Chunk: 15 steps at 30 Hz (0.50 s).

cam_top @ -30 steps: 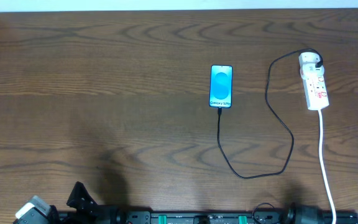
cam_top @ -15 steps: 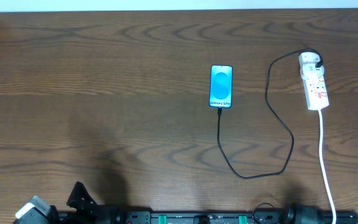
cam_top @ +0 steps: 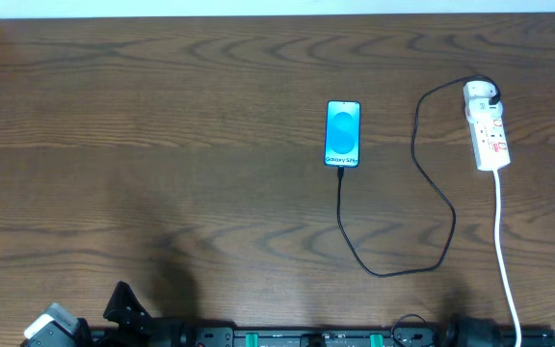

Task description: Plug charger to phone and switch on socket

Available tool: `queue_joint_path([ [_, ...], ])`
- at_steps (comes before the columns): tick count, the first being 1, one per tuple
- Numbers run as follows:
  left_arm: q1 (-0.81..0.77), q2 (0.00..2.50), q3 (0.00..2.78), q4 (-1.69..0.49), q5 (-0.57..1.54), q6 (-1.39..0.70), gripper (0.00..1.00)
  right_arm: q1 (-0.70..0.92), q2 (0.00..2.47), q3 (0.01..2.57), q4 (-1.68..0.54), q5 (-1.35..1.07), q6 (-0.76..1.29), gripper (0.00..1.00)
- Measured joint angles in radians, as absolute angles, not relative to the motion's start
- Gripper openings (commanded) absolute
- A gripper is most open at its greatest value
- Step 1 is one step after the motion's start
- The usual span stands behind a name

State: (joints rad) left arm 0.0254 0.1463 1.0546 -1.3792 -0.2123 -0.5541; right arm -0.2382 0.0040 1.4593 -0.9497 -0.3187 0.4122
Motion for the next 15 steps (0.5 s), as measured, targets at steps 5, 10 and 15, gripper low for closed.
queue_joint_path([
  [5,0.026,0.146,1.055,-1.379,-0.213,-0.554,0.87,-0.238,0.004,1.359,-0.954,-0.318,0.413,0.91],
  [10,0.025,0.146,1.055,-1.379,-0.212,-0.554,0.87,-0.238,0.004,1.277,-0.953,-0.318,0.429,0.96],
  [15,0.025,0.146,1.055,-1.379,-0.212,-0.554,0.87,-0.238,0.004,1.199,-0.962,-0.318,0.443,0.96],
])
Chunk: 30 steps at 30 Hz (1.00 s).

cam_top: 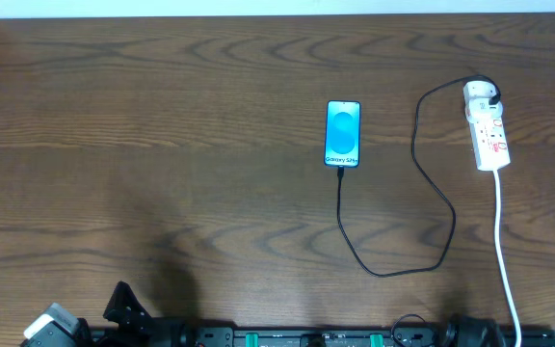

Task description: Plug charger to phone and switch on socket

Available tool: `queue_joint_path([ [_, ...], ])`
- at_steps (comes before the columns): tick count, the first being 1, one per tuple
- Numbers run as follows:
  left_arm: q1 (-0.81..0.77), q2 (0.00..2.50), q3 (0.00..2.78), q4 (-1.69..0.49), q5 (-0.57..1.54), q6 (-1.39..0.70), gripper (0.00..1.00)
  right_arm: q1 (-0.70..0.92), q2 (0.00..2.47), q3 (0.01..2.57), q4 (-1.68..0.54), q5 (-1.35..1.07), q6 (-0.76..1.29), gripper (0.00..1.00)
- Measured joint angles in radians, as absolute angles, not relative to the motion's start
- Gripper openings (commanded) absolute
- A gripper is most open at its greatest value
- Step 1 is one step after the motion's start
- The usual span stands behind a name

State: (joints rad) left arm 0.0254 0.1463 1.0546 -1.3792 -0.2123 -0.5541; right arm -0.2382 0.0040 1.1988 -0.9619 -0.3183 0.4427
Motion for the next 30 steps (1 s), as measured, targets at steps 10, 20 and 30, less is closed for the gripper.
queue_joint_path([
  [10,0.025,0.146,1.055,-1.379,-0.212,-0.554,0.88,-0.238,0.004,1.087,-1.052,-0.318,0.448,0.99],
  [20,0.025,0.146,1.055,-1.379,-0.212,-0.554,0.87,-0.238,0.004,0.943,-1.192,-0.318,0.449,0.99],
  [30,0.025,0.146,1.055,-1.379,-0.212,-0.554,0.87,-0.238,0.006,0.694,-1.193,-0.272,0.619,0.99],
])
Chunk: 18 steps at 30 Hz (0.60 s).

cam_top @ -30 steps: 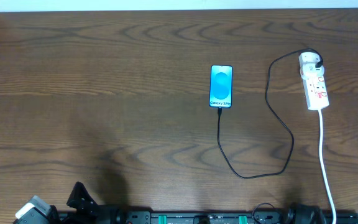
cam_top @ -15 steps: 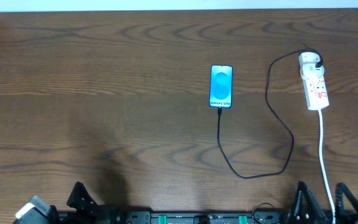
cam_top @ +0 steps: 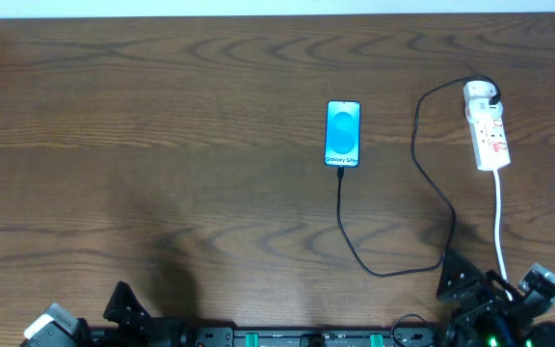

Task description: Plug charger to phone and switch on socket

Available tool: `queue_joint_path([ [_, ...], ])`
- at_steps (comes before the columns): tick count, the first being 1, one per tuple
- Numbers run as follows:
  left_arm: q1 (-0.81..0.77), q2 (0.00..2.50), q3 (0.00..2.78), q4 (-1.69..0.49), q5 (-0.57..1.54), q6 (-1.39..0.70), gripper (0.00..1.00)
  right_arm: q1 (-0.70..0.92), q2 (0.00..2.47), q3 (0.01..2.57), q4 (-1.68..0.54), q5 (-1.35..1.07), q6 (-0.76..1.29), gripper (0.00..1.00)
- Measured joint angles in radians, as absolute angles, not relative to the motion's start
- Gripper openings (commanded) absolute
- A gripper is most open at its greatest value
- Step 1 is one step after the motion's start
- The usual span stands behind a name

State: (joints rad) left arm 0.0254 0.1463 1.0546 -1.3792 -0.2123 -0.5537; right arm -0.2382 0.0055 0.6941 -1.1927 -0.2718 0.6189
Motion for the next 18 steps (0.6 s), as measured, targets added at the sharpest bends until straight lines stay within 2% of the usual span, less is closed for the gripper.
queue_joint_path([
  [8,0.025,0.146,1.055,-1.379,-0.213,-0.554,0.87,-0.238,0.006,0.609,-1.170,-0.229,0.916,0.99],
  [18,0.025,0.146,1.055,-1.379,-0.212,-0.554,0.88,-0.238,0.006,0.606,-1.170,-0.181,0.994,0.99],
])
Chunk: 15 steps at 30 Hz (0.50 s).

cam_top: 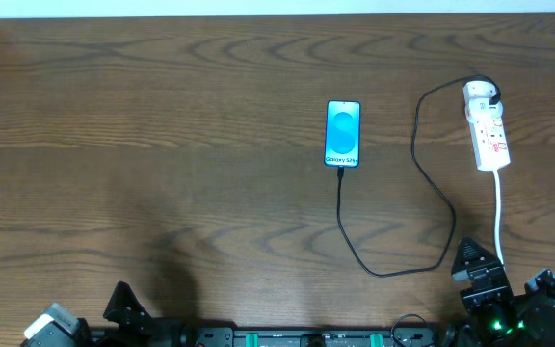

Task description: Plug charger to phone and switch on socket

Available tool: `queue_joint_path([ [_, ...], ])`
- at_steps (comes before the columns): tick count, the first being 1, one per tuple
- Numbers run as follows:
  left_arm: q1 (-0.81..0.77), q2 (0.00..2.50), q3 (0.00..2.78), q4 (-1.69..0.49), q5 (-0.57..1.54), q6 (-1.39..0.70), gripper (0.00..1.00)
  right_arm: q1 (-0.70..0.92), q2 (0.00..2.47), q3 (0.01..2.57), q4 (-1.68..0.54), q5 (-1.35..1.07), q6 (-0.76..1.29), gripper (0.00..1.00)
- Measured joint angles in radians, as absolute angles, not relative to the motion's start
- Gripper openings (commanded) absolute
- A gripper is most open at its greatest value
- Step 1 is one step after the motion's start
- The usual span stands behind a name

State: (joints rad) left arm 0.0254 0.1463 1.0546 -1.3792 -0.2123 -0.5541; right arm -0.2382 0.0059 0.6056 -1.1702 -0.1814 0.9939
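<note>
The phone (343, 133) lies face up mid-table with its blue screen lit. A black charger cable (385, 274) meets the phone's bottom edge, loops toward the front and runs up to the black plug (488, 92) in the white power strip (490, 141) at the far right. The strip's switch state is too small to read. My right gripper (471, 253) rises from the front right edge, pointing toward the strip, fingers together and holding nothing. My left gripper (120, 297) rests low at the front left, fingers together.
The strip's white cord (500, 217) runs down the right side and passes right beside my right gripper. The arm bases (297, 337) line the front edge. The wooden table (162, 145) ends at a pale wall along the back.
My right gripper has shifted a little to the right and now points straighter up the table, next to the white cord. Phone, cable, strip and left arm are unchanged.
At first both arms sat at the front edge, the right one out of sight, with the cable at the phone and the plug in the strip. Then the right gripper appeared at the front right, and now it stands beside the white cord.
</note>
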Motion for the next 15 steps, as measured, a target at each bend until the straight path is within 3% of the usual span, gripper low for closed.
queue_joint_path([
  [15,0.025,0.146,1.055,-1.379,-0.212,-0.554,0.87,-0.238,0.006,0.606,-1.172,-0.168,1.001,0.99],
])
